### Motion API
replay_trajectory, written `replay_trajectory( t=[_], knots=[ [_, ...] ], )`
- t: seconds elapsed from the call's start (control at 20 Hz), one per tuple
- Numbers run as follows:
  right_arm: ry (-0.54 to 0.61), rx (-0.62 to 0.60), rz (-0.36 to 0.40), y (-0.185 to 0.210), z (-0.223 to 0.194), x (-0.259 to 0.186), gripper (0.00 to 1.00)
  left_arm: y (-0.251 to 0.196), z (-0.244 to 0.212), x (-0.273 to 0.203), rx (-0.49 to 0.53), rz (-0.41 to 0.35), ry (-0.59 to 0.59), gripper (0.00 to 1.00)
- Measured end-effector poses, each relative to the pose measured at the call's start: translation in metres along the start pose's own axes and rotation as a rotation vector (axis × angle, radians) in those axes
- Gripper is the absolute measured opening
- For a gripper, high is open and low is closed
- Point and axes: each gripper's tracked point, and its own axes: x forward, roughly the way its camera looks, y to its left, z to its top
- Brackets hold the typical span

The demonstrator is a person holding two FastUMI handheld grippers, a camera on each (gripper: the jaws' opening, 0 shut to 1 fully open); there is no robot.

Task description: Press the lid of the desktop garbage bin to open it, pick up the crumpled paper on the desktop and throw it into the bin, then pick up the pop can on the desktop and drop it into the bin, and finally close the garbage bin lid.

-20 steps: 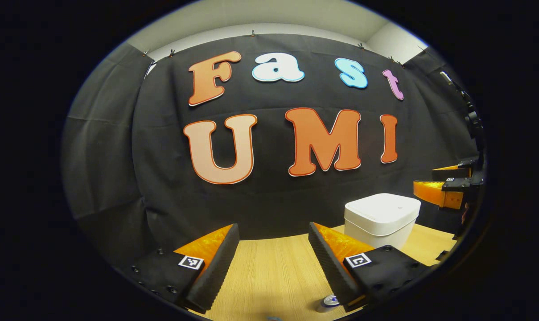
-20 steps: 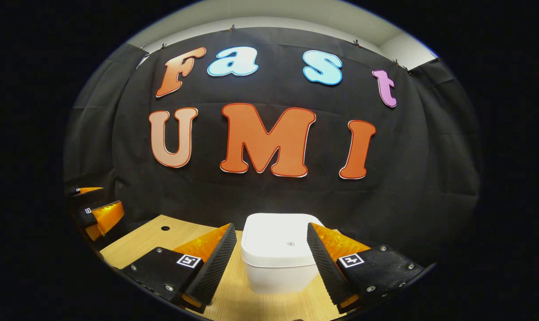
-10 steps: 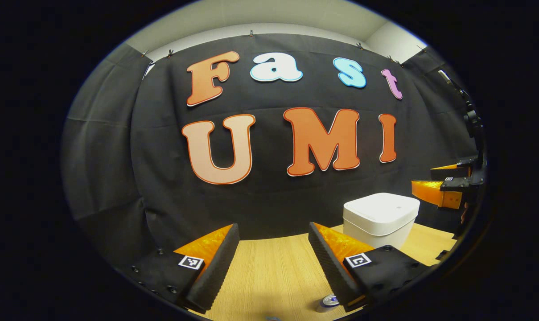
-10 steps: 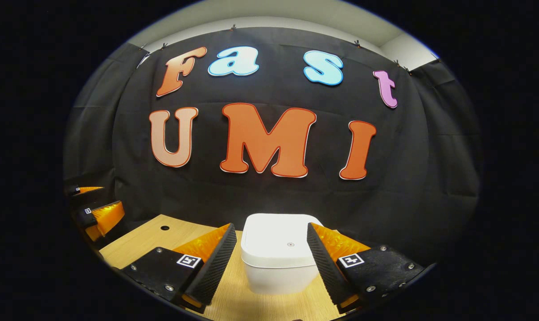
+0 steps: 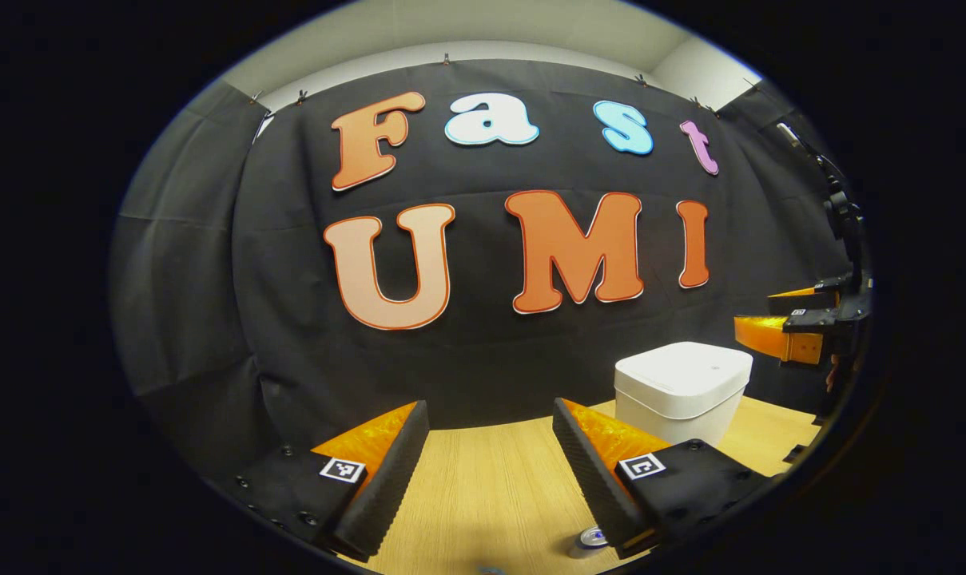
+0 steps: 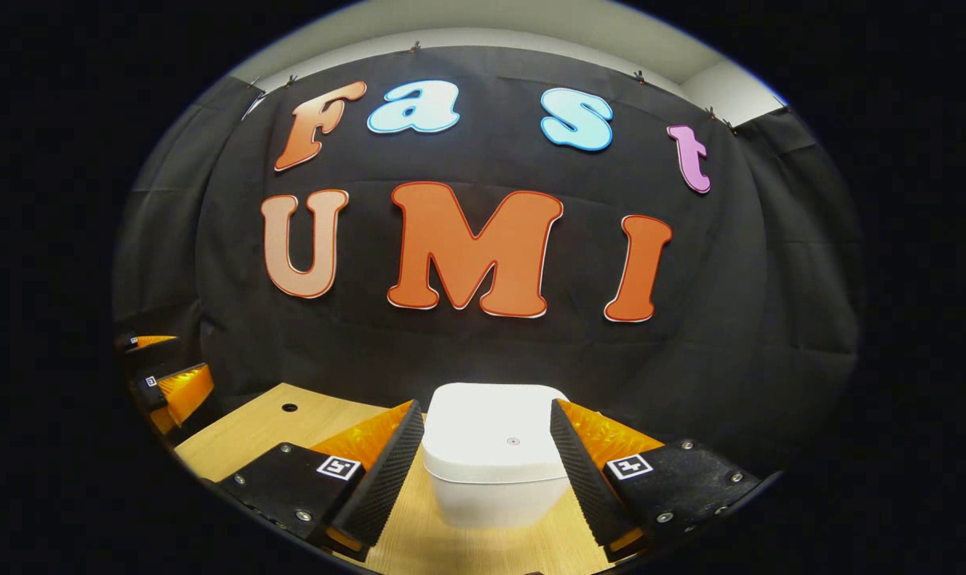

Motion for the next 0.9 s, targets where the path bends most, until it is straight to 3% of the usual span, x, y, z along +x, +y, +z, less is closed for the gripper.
replay_trajectory(
  t=[0.2,0.25,0.3,0.35,0.4,0.45,0.7,0.9],
  knots=[
    [0.020,0.013,-0.015,-0.009,-0.001,0.014,0.86,0.007,-0.003,-0.003,0.005,0.021,0.009,0.99],
    [0.027,0.016,-0.013,-0.010,-0.003,0.018,0.84,0.009,-0.003,-0.003,0.007,0.028,0.010,0.92],
    [0.031,0.016,-0.013,-0.011,-0.004,0.021,0.80,0.012,-0.004,-0.003,0.009,0.036,0.011,0.92],
    [0.035,0.015,-0.012,-0.014,-0.004,0.024,0.76,0.016,-0.004,-0.004,0.011,0.045,0.014,0.99],
    [0.038,0.014,-0.008,-0.015,-0.003,0.027,0.63,0.017,-0.006,-0.004,0.011,0.053,0.017,0.99],
    [0.040,0.012,-0.011,-0.016,-0.003,0.031,0.63,0.019,-0.006,-0.004,0.011,0.061,0.020,0.99],
    [0.102,0.024,-0.026,-0.025,-0.018,0.051,0.20,0.027,-0.010,-0.007,0.016,0.101,0.031,0.99],
    [0.129,0.022,-0.020,-0.025,-0.028,0.064,0.03,0.033,-0.014,-0.010,0.020,0.137,0.046,0.99]
  ],
)
